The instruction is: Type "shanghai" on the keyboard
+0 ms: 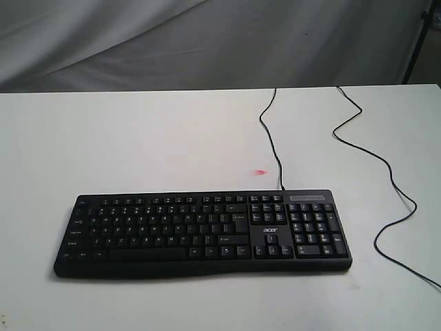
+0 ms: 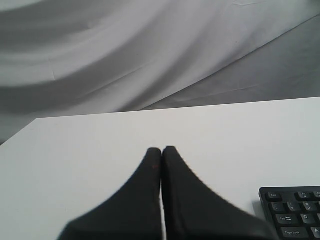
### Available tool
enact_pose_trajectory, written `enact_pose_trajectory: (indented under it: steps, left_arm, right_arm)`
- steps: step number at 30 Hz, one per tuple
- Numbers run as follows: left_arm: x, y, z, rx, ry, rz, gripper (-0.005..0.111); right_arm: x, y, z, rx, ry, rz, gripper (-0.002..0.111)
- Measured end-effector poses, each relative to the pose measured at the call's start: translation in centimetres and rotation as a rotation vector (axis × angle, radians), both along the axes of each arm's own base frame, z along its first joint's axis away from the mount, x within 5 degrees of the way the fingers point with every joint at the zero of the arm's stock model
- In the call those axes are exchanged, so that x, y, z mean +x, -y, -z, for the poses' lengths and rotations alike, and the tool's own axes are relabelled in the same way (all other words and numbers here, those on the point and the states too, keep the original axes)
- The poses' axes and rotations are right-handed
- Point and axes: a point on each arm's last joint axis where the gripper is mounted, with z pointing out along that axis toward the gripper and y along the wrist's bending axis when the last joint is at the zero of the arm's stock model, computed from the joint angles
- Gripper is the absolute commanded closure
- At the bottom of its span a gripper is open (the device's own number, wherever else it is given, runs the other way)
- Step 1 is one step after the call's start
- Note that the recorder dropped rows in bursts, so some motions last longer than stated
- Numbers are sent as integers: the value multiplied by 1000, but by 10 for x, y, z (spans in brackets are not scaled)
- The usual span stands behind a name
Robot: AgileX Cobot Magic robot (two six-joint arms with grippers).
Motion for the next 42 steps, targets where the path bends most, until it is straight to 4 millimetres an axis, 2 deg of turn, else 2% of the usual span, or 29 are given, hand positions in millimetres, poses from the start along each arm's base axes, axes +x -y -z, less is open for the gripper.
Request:
enact_pose_trajectory:
  steps: [5, 15, 18, 25, 35, 42]
  left_arm:
    - [0, 0, 0, 0, 0, 0, 106]
    - [0, 0, 0, 0, 0, 0, 106]
    - [0, 0, 0, 0, 0, 0, 106]
    - [0, 0, 0, 0, 0, 0, 106]
    - [0, 0, 0, 0, 0, 0, 106]
    - [0, 0, 0, 0, 0, 0, 106]
  right_arm:
    - [29, -2, 22, -5, -183, -83, 108]
    - [55, -44, 62, 47, -419, -644, 108]
    - [62, -53, 72, 78, -453, -767, 108]
    - [71, -68, 89, 113, -434, -925, 108]
    - [69, -128, 100, 97, -379, -1193, 108]
    - [82, -176, 134, 112, -454, -1353, 108]
